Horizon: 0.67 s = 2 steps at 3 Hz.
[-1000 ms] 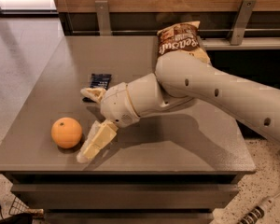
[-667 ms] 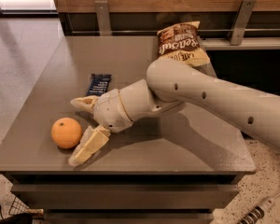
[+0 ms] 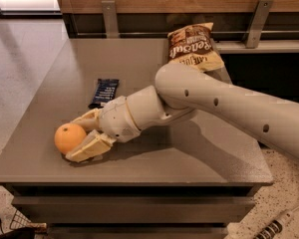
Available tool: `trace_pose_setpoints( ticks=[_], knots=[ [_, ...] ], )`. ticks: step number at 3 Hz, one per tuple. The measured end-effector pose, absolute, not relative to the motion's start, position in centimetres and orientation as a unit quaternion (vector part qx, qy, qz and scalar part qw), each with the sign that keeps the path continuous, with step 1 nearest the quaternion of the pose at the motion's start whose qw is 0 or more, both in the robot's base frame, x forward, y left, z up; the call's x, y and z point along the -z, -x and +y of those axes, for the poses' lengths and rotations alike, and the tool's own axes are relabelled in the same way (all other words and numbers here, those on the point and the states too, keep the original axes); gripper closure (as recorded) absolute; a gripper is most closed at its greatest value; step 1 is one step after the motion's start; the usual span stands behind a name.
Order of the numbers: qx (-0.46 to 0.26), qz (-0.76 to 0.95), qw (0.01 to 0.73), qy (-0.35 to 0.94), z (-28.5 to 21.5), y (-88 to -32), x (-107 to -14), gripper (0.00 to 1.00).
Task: Pick orange
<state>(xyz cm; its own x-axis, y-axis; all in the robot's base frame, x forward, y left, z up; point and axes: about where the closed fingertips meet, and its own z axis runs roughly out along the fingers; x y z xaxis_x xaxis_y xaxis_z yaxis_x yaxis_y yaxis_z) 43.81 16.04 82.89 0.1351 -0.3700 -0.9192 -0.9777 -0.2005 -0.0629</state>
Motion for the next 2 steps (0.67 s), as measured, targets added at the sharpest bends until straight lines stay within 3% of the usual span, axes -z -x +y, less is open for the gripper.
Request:
trace_pose_setpoints(
  ticks=[1,2],
  knots=[
    [-0.412,0.512,0.369,0.658,16.2,-43.67,-82.93,0.9],
    [-0.412,0.511,0.368,0.659,16.32,-43.57,-82.96,1.0]
  ],
)
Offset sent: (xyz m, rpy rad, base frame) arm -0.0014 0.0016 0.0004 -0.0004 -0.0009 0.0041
